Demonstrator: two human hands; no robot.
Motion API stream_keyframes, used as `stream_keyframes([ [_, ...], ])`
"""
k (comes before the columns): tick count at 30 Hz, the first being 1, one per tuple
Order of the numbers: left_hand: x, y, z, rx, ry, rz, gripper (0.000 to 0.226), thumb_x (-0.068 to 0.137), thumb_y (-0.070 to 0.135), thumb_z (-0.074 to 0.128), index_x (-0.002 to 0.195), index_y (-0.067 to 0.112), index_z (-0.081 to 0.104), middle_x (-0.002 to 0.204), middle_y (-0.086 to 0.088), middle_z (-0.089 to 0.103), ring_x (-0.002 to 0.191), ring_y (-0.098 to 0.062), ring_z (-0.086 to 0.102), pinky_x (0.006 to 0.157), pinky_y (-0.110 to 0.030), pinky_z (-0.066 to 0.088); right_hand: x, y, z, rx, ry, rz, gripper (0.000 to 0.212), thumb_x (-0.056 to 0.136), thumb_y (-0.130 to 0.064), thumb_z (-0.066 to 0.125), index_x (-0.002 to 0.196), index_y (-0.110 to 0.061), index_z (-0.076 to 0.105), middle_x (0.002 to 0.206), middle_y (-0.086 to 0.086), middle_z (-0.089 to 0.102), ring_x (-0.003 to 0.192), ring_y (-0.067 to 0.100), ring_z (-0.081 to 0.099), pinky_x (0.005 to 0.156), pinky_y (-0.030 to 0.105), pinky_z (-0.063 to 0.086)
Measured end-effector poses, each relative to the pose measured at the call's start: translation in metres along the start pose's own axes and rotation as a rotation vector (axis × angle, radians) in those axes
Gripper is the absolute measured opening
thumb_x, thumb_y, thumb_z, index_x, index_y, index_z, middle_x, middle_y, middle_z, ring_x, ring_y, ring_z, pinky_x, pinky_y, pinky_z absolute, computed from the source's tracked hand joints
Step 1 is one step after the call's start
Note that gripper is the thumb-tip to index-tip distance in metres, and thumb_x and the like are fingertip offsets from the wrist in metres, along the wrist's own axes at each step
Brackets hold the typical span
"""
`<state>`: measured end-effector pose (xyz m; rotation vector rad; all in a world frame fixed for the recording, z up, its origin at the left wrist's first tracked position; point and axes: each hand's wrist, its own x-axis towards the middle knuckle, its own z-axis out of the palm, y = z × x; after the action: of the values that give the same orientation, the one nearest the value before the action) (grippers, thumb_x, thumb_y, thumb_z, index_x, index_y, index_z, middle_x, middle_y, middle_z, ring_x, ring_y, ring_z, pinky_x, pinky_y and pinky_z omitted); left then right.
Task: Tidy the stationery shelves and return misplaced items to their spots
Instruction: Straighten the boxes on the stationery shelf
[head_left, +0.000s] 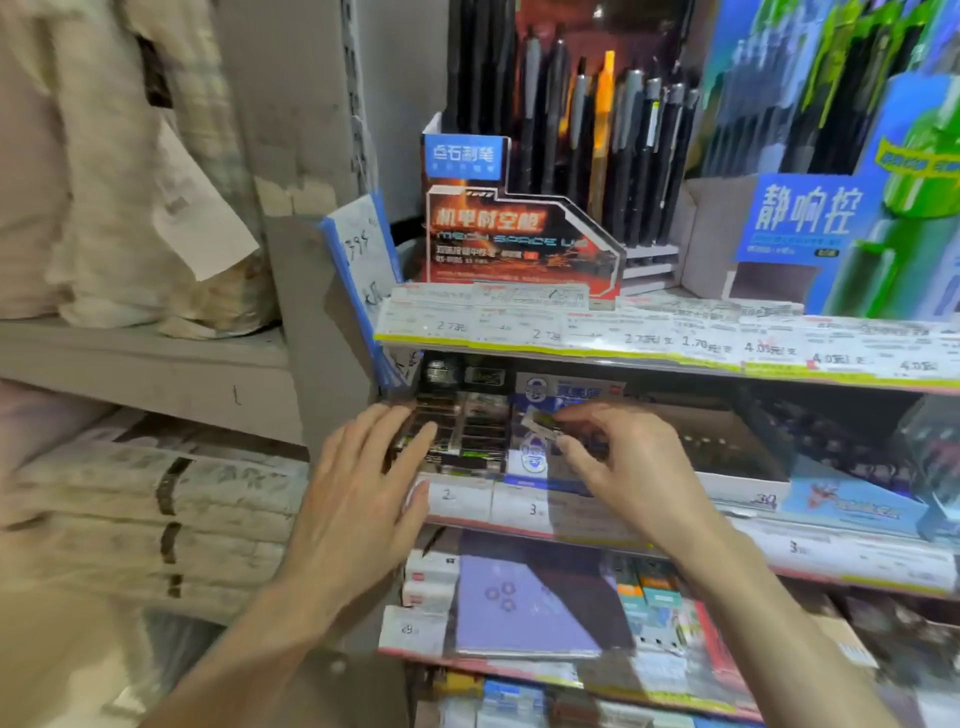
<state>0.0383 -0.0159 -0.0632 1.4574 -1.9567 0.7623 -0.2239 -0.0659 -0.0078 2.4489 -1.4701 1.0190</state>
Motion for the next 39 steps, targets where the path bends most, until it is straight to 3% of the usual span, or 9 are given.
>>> stream_keyframes([
  [6,0.001,-0.027,0.000,0.116,-0.062,0.160,0.045,0.088,0.027,0.060,0.131,0.011,0.061,0.132,-0.010,0.059,0.128,-0.032,0.047,0.111,-0.047,0.033,0.027,-0.026,0.019,-0.036,-0.132,-0.009,0.030,0.092,-0.033,0.061,0.121,-0.031,0.067,0.111,-0.006,0.074,0.105,0.019,0.067,0.084,0.029,0.052],
  [8,0.001,-0.032,0.001,0.129,-0.063,0.192,0.045,0.087,0.028,0.061,0.129,0.012,0.062,0.131,-0.007,0.061,0.129,-0.030,0.047,0.112,-0.046,0.031,0.036,-0.031,0.021,-0.024,-0.159,-0.010,0.029,0.094,-0.031,0.063,0.122,-0.028,0.067,0.112,-0.005,0.072,0.105,0.017,0.065,0.080,0.025,0.047],
  [17,0.000,-0.038,0.004,0.097,-0.050,0.209,0.047,0.083,0.026,0.064,0.128,0.013,0.063,0.127,-0.002,0.063,0.130,-0.027,0.047,0.115,-0.046,0.028,0.077,-0.049,0.039,-0.013,-0.386,-0.034,0.024,0.096,-0.026,0.061,0.117,-0.024,0.071,0.118,-0.003,0.071,0.105,0.020,0.065,0.087,0.028,0.048],
  [27,-0.001,-0.031,0.002,0.088,-0.094,0.154,0.048,0.082,0.026,0.065,0.129,0.014,0.062,0.129,-0.001,0.062,0.133,-0.026,0.045,0.119,-0.045,0.023,0.089,-0.058,0.053,0.006,-0.426,-0.062,0.021,0.098,-0.023,0.057,0.112,-0.020,0.073,0.121,-0.002,0.068,0.109,0.021,0.062,0.089,0.028,0.043],
  [39,0.002,-0.027,0.000,0.082,-0.127,0.125,0.046,0.082,0.023,0.062,0.127,0.014,0.062,0.127,-0.001,0.062,0.131,-0.026,0.047,0.116,-0.044,0.026,0.100,-0.069,0.063,0.001,-0.463,-0.059,0.018,0.096,-0.020,0.059,0.104,-0.019,0.075,0.118,0.000,0.068,0.108,0.024,0.061,0.095,0.034,0.048],
])
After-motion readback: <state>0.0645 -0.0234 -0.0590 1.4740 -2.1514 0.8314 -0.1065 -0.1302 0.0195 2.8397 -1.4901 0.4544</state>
